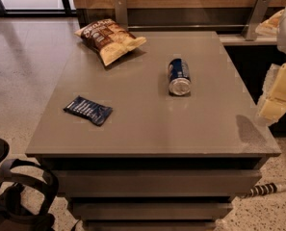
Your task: Place pepsi can upright
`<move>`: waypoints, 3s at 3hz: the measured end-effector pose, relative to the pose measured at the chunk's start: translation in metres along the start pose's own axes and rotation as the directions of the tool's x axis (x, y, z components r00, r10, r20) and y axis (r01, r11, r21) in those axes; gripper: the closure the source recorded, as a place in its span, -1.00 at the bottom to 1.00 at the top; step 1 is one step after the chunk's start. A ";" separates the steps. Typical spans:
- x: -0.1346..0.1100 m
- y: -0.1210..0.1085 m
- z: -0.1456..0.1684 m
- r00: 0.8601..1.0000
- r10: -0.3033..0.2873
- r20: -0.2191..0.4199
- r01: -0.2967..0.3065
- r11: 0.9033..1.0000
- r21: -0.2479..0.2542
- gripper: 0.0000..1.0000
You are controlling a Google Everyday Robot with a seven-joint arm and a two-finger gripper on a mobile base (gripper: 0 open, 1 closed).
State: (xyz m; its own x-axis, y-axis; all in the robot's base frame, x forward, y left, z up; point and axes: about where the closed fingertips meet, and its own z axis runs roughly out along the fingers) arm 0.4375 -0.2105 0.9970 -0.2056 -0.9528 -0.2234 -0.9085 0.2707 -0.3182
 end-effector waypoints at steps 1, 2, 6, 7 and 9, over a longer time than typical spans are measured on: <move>0.000 0.000 0.000 1.000 0.002 0.001 -0.002 1.000 0.000 -1.00; -0.012 -0.043 0.001 0.969 0.223 0.110 -0.218 0.974 -0.056 -1.00; -0.064 -0.120 0.028 0.682 0.717 0.144 -0.722 0.691 -0.024 -1.00; -0.066 -0.129 0.034 0.663 0.740 0.116 -0.742 0.670 -0.033 -1.00; -0.080 -0.163 0.082 0.490 0.871 -0.040 -0.871 0.491 0.020 -1.00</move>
Offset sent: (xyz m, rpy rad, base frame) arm 0.1099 -0.0099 0.0452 0.4819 0.1241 -0.4138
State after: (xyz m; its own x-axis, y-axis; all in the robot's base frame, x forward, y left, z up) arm 0.6321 -0.1675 0.9914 -0.9062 -0.2370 -0.3502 -0.2601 0.9654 0.0197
